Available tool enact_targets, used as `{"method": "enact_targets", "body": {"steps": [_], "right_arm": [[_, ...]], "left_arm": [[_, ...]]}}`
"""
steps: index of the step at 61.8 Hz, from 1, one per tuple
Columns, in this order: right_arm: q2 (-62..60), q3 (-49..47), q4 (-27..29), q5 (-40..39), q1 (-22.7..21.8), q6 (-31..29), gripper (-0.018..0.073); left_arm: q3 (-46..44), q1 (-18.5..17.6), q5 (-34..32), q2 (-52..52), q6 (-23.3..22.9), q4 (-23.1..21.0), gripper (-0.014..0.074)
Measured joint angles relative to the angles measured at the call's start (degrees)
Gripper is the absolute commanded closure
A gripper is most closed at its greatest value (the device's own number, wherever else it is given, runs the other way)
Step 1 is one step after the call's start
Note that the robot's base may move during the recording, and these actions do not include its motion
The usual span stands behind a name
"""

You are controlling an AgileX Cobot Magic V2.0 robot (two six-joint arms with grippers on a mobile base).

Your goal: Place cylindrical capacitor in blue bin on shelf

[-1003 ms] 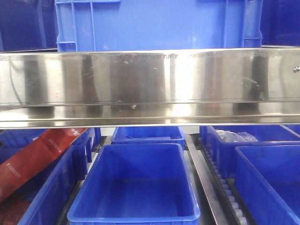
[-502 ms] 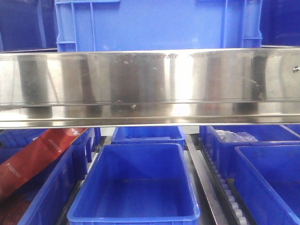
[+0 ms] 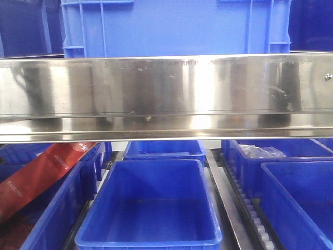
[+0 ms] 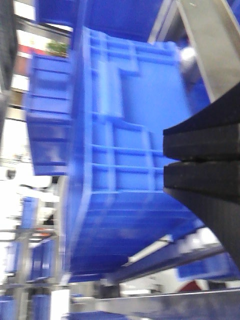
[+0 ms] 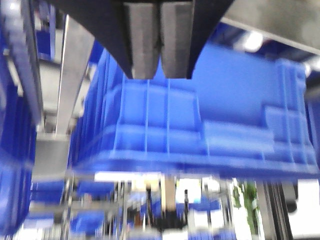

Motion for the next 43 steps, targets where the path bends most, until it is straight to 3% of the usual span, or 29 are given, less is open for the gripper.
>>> {"method": "enact_targets", "body": {"steps": [33, 43], "right_arm": [[-3.8, 0.1, 0.0, 0.0, 0.0, 0.0, 0.0722], [-6.6, 4.2, -0.3, 0.0, -3.6, 0.0, 0.0722]], "left_arm": [[0.0, 0.1, 0.0, -4.9, 0.0, 0.0, 0.0707], [0.0, 0.1, 0.0, -4.9, 0.0, 0.0, 0.0707]]}}
